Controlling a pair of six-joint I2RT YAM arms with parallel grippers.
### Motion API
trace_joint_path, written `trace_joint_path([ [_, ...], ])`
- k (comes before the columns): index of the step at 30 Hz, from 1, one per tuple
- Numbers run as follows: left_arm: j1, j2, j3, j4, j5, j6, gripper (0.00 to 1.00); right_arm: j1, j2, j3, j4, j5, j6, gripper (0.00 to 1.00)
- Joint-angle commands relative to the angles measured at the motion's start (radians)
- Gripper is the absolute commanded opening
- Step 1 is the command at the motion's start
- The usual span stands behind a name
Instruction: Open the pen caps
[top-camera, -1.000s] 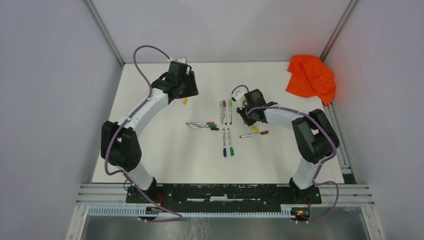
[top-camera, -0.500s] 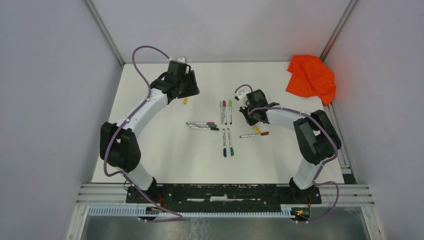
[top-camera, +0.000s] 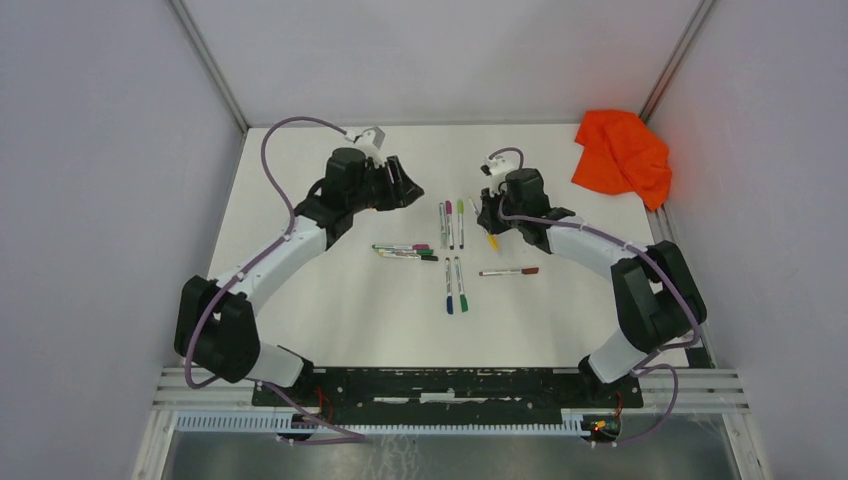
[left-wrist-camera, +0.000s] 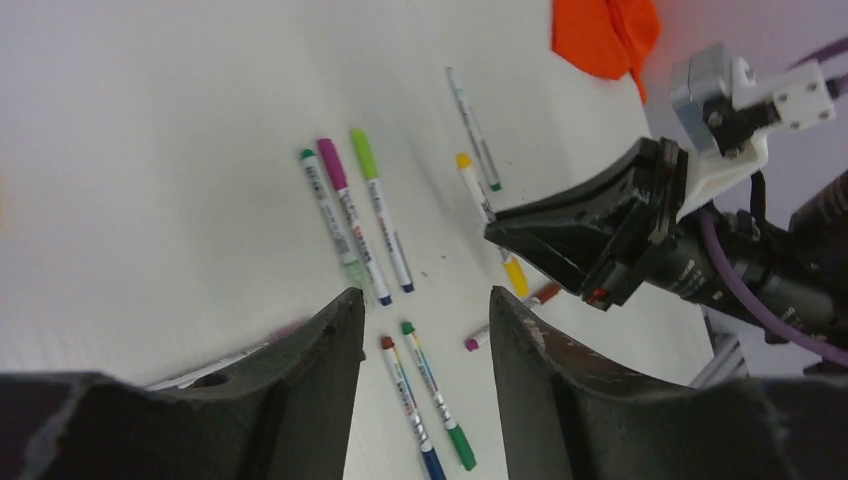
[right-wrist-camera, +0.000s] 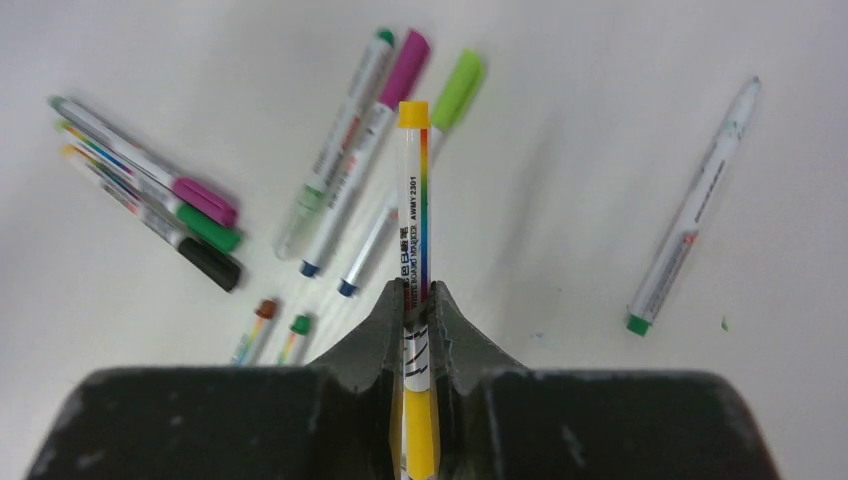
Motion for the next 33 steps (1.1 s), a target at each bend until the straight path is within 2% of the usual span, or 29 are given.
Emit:
trace_joint_path([
  [1,-0.070,-0.061,-0.102,0.270,0.112,-0.040,0.55,-0.002,-0.073,-0.038,0.256,-0.111,0.181,0.00],
  [6,-0.156,-0.057,-0.197,0.424,0.146,-0.030,0.53,-0.002,-0.088,-0.101,0.479,-0.194,0.381,0.00],
  [14,-0.217,-0.038,-0.259,0.519,0.145,-0.002,0.53,-0.002,-0.092,-0.162,0.664,-0.249,0.570,0.00],
  [22,-0.234,-0.003,-0.277,0.522,0.110,0.025,0.52,-0.002,-0.103,-0.229,0.786,-0.279,0.676,0.00],
  [33,-0.247,0.029,-0.283,0.517,0.058,0.050,0.51,-0.001,-0.123,-0.276,0.869,-0.310,0.738,0.00],
])
